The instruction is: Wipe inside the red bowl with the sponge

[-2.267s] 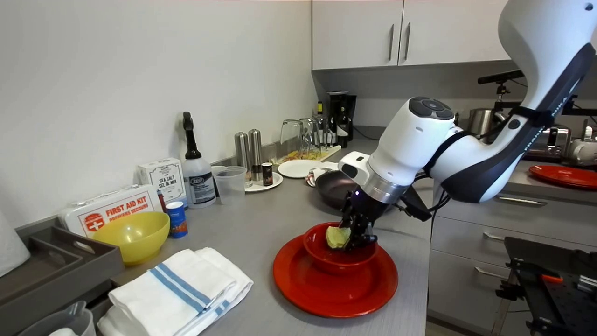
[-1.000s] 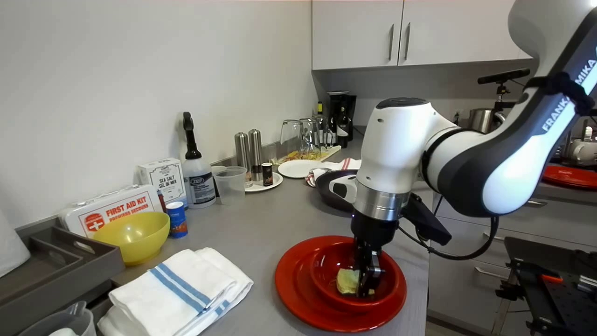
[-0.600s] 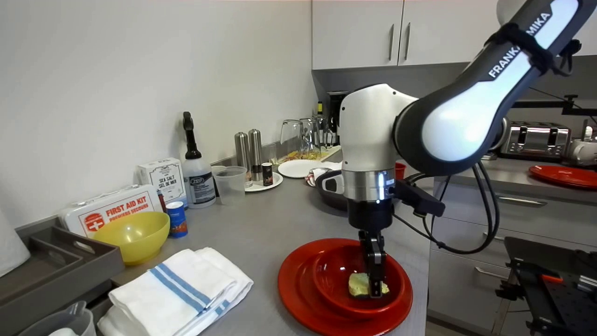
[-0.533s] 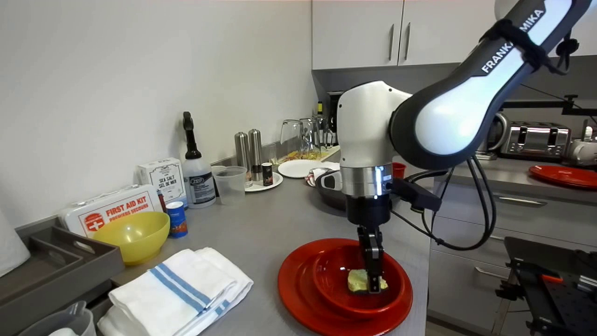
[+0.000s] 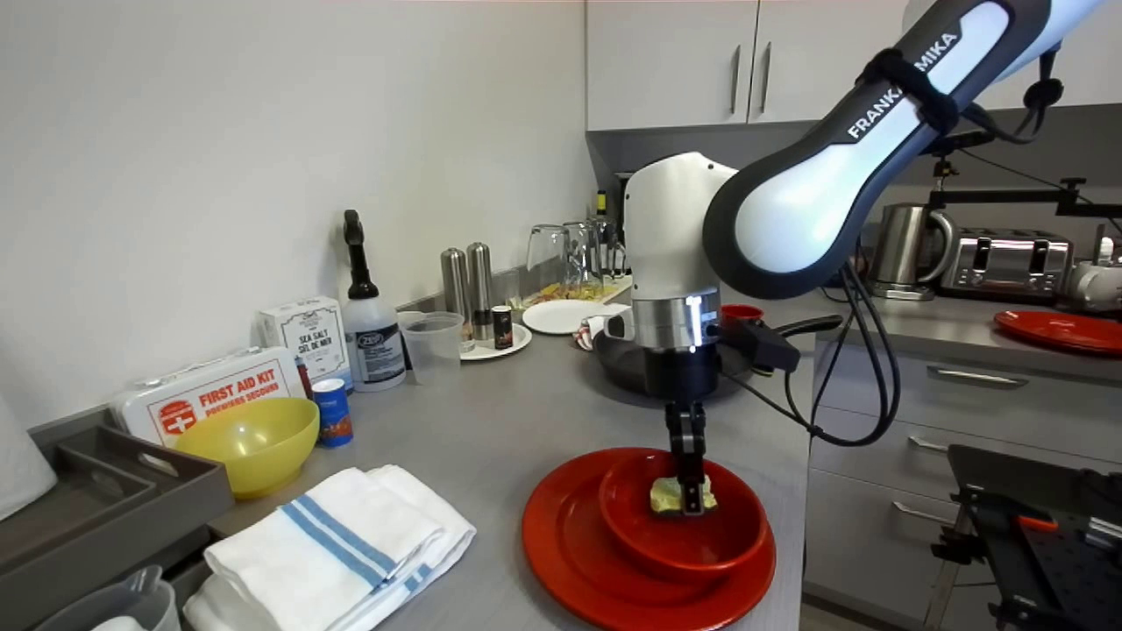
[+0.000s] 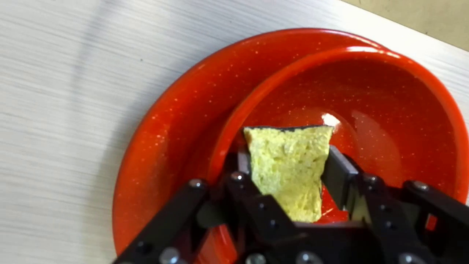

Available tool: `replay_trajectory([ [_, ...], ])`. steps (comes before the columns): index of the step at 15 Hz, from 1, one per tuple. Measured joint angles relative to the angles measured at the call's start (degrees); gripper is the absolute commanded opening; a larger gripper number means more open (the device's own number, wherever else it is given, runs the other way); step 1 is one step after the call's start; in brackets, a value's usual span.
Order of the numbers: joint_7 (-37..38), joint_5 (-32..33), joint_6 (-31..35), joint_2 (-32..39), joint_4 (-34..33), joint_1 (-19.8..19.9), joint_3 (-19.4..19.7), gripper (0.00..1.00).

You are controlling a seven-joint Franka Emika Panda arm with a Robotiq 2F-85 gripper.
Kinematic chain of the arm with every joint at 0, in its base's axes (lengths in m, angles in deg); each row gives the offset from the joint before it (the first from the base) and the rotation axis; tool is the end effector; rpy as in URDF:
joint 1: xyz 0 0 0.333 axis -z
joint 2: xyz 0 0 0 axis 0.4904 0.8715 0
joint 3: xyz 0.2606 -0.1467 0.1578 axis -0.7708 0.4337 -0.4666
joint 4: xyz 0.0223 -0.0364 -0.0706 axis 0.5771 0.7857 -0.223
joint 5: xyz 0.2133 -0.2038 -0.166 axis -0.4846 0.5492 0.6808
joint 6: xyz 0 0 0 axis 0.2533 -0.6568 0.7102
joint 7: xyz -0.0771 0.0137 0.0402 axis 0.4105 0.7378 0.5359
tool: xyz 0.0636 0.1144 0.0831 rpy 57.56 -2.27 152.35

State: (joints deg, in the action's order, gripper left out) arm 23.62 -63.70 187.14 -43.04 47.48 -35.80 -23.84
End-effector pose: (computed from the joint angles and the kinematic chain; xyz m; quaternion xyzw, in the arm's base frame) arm 0.5112 0.1478 0.2666 -0.9841 -0.1539 0.0691 0.0551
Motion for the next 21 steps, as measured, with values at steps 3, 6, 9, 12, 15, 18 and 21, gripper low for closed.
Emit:
replay_trajectory([
  [3, 0.06, 0.84, 0.56, 0.73, 0.02, -0.01, 0.95, 0.25],
  [6, 0.1, 1.33, 1.93, 0.97, 0.25, -0.15, 1.08, 0.25],
  [9, 0.24, 1.33, 3.71, 0.98, 0.44, -0.59, 0.88, 0.25],
  [12, 0.58, 1.34, 8.18, 0.99, 0.75, -1.3, 0.46, 0.25],
  [15, 0.79, 1.88, 13.79, 0.99, 1.53, -2.42, 0.37, 0.25],
  [18, 0.89, 2.58, 17.82, 0.99, 2.39, -3.05, 0.37, 0.25],
  [21, 0.89, 2.74, 20.18, 0.95, 2.77, -3.09, 0.37, 0.25],
])
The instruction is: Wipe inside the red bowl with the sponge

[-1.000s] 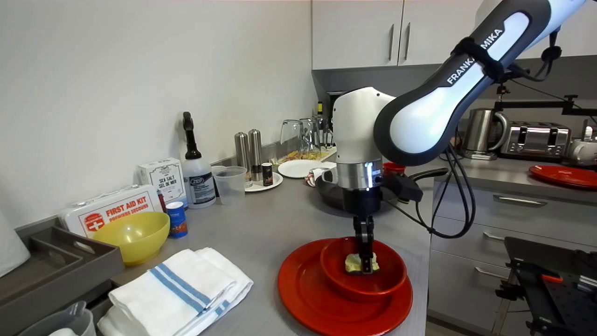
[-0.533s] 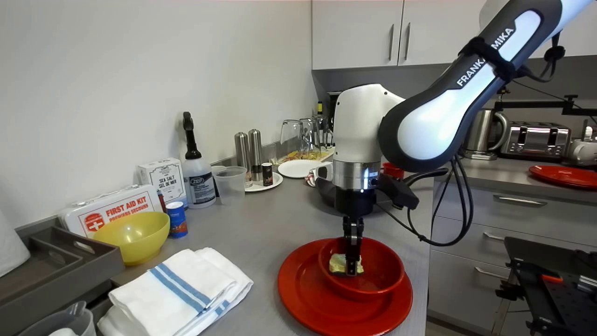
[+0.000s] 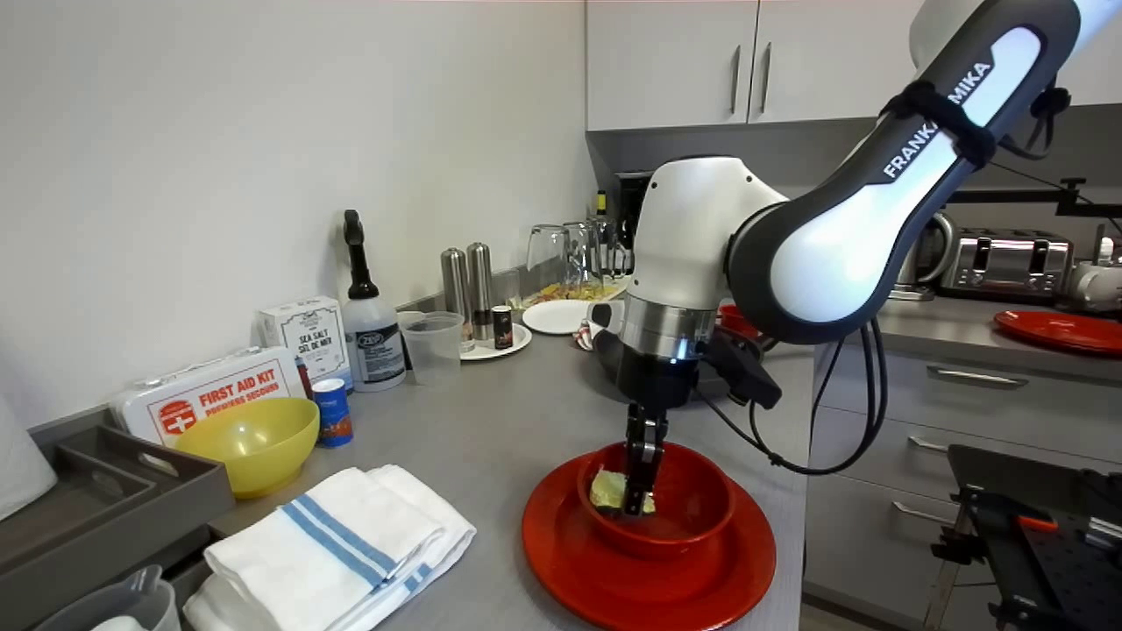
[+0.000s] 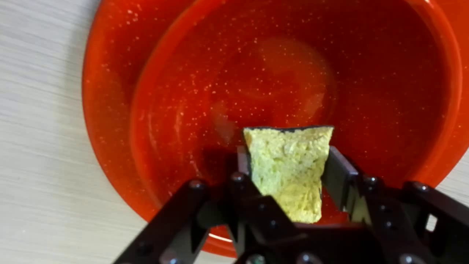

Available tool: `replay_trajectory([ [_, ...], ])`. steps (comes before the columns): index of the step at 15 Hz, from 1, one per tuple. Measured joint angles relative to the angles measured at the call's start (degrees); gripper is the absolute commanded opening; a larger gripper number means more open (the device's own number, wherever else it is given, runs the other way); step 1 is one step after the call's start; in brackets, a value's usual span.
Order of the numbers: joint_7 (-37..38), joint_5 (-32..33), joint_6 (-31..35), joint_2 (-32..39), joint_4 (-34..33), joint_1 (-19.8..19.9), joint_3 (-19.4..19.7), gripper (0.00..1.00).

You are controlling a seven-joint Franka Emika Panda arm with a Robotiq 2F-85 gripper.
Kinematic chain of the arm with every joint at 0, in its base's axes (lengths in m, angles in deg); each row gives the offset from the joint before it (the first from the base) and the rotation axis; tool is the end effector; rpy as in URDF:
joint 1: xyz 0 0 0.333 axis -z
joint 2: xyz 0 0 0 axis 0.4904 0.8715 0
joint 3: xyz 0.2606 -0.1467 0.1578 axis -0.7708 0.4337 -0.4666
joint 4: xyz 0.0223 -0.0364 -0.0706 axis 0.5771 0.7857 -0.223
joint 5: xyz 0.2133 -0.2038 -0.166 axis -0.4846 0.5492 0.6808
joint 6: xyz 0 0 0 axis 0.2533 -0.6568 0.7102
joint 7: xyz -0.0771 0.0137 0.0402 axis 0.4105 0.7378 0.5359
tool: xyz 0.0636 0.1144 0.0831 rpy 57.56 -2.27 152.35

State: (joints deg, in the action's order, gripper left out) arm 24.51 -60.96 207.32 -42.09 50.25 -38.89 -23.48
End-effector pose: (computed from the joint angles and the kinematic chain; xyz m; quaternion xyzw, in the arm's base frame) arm 0.5391 0.1769 0.2713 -0.9798 -0.1793 -0.0742 0.0479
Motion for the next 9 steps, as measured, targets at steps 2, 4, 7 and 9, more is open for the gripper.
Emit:
replay_trajectory([
  [2, 0.13, 0.0, 0.32, 0.0, 0.17, 0.09, 0.03, 0.25],
  [4, 0.9, 0.0, 0.25, 0.09, 0.8, 0.13, 0.39, 0.25],
  [7, 2.35, 0.0, 0.22, 0.74, 1.32, 0.27, 0.9, 0.25],
  [9, 3.41, 0.0, 0.17, 1.33, 1.31, 0.25, 0.98, 0.25],
])
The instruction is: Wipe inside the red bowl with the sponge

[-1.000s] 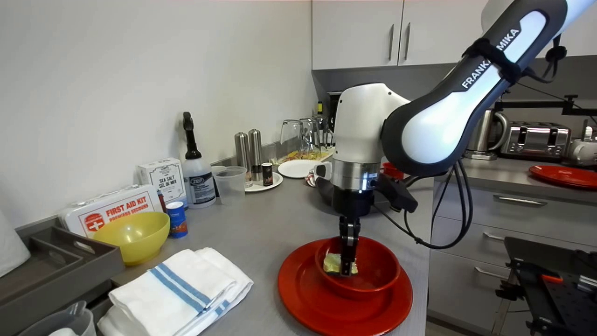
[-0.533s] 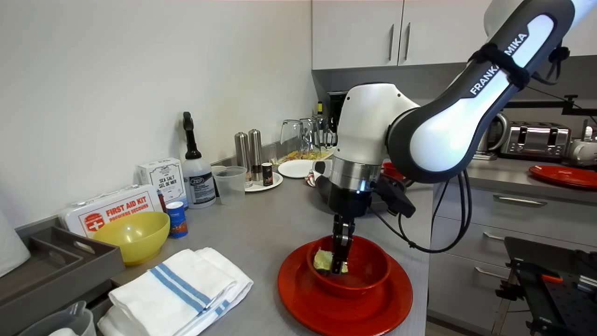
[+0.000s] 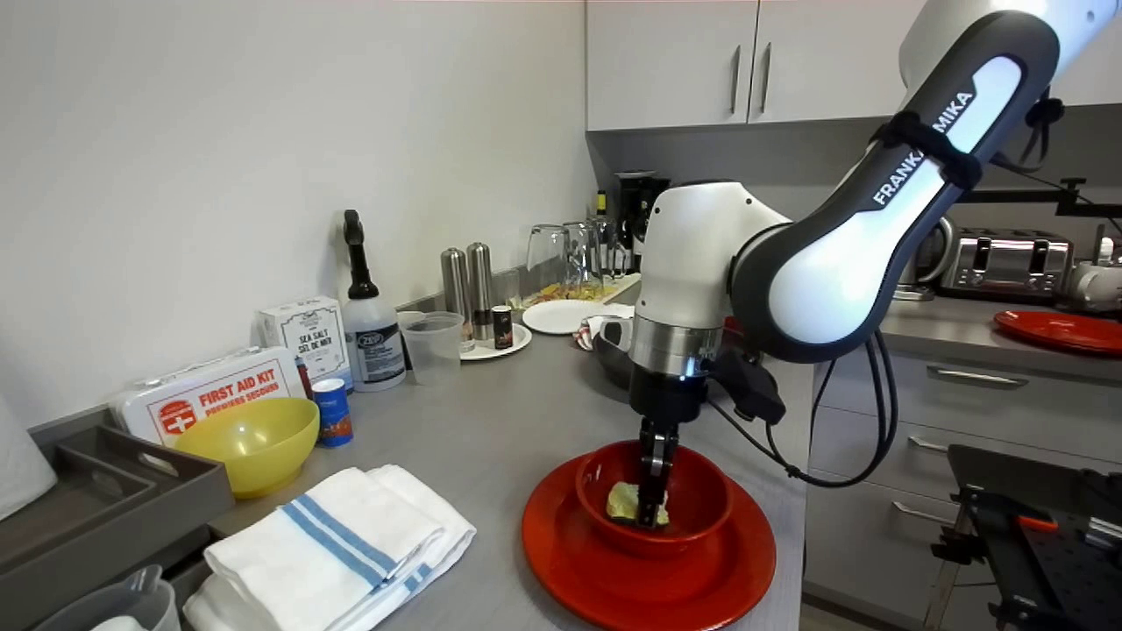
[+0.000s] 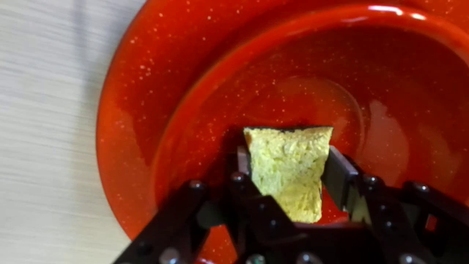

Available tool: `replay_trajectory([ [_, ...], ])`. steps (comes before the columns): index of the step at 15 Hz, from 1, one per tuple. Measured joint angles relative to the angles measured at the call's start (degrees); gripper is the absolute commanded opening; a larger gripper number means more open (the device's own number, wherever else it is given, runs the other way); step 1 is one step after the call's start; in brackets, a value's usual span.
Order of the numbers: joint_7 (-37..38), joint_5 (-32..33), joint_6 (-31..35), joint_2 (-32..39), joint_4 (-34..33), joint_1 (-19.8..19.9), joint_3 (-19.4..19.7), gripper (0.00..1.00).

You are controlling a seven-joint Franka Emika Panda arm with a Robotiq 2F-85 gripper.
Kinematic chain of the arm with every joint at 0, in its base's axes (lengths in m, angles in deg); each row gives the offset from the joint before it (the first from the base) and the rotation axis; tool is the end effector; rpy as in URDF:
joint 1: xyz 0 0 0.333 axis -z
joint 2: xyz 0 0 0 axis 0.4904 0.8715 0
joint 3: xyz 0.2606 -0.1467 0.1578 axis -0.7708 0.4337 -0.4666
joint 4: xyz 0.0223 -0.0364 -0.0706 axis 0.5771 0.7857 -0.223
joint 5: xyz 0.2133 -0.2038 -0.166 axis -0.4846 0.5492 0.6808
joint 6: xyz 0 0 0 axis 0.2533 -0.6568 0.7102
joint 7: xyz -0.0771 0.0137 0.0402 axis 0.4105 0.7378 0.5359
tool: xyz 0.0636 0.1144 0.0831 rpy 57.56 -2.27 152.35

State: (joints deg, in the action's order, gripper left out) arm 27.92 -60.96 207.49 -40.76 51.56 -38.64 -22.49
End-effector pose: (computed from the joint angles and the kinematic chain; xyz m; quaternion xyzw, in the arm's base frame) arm 0.5335 0.1632 0.2498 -0.9878 -0.1400 -0.0519 0.0446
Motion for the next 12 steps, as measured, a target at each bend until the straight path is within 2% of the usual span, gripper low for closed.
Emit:
replay_trajectory([
  [6, 1.43, 2.99, -3.72, -0.08, -0.8, -0.46, 0.3, 0.25],
  [12, 1.39, -0.38, -14.54, 0.02, -3.68, 0.26, -0.84, 0.25],
])
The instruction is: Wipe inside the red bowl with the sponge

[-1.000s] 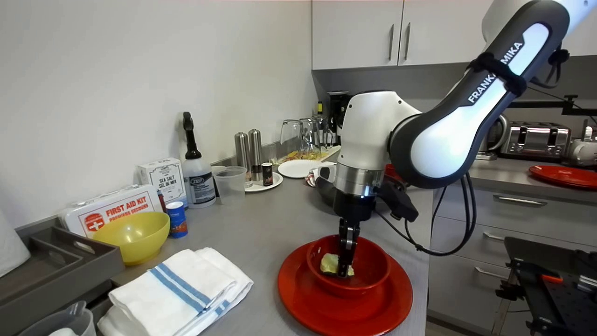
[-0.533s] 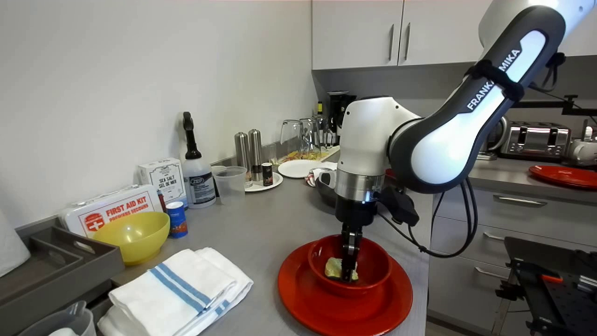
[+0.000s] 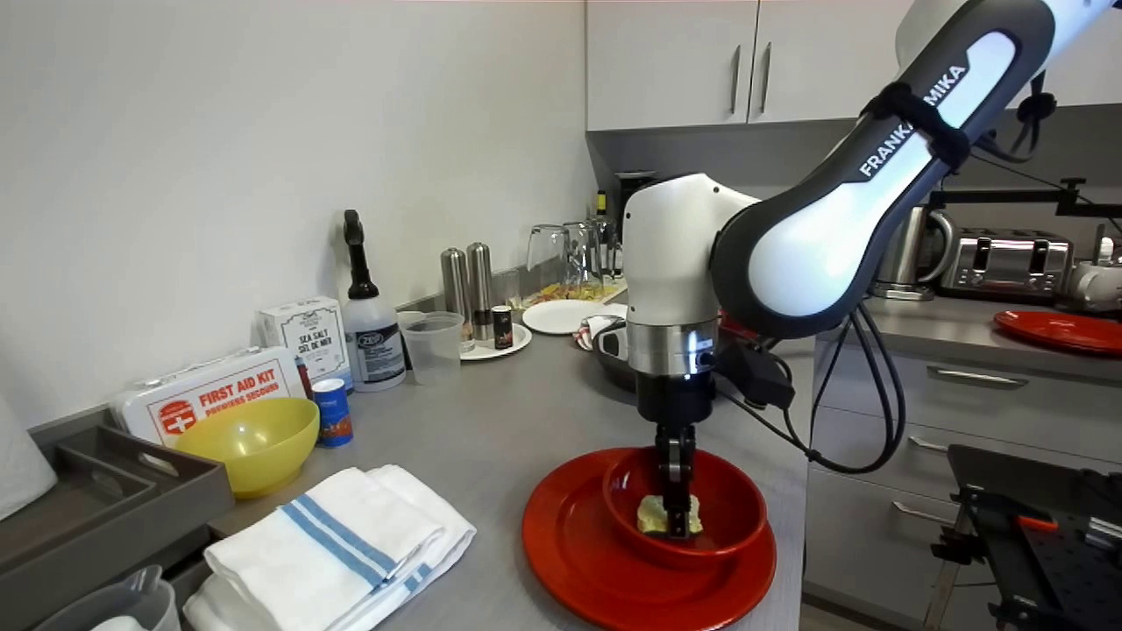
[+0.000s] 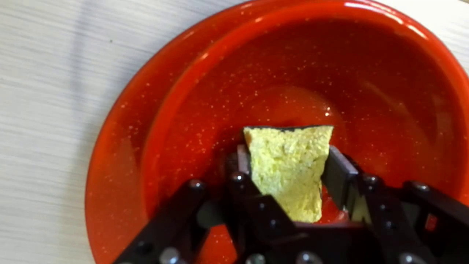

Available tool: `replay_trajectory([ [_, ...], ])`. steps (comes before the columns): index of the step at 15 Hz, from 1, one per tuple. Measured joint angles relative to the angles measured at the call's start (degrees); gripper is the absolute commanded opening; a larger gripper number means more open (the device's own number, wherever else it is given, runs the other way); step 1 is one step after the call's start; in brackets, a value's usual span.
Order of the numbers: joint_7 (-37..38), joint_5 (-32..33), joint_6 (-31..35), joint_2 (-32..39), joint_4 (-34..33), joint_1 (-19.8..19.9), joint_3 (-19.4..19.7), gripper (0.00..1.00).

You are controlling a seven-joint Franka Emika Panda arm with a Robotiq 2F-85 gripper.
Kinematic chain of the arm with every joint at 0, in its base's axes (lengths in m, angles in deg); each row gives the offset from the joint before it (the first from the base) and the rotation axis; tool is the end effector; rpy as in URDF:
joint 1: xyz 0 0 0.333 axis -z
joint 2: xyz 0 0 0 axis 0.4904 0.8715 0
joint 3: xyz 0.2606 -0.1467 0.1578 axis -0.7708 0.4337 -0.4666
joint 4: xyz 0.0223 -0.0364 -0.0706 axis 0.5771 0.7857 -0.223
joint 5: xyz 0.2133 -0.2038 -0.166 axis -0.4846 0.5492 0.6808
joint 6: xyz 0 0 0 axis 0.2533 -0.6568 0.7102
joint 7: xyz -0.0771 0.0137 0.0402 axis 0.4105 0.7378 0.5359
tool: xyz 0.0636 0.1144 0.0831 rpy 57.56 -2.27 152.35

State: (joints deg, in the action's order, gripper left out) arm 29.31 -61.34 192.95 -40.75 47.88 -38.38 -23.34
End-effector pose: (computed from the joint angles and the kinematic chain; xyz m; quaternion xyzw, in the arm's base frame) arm 0.5167 0.1666 0.2497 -0.9891 -0.1349 0.0435 0.0400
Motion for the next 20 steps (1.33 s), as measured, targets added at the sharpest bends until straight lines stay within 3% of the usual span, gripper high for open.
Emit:
replay_trajectory([
  [7, 0.01, -0.54, -3.34, 0.74, -1.72, 0.05, -0.02, 0.25],
  [15, 0.0, -0.6, -17.08, 1.35, -5.22, 0.23, -0.01, 0.25],
  [20, 0.0, -0.6, -21.47, 1.91, -6.74, 0.28, 0.01, 0.25],
])
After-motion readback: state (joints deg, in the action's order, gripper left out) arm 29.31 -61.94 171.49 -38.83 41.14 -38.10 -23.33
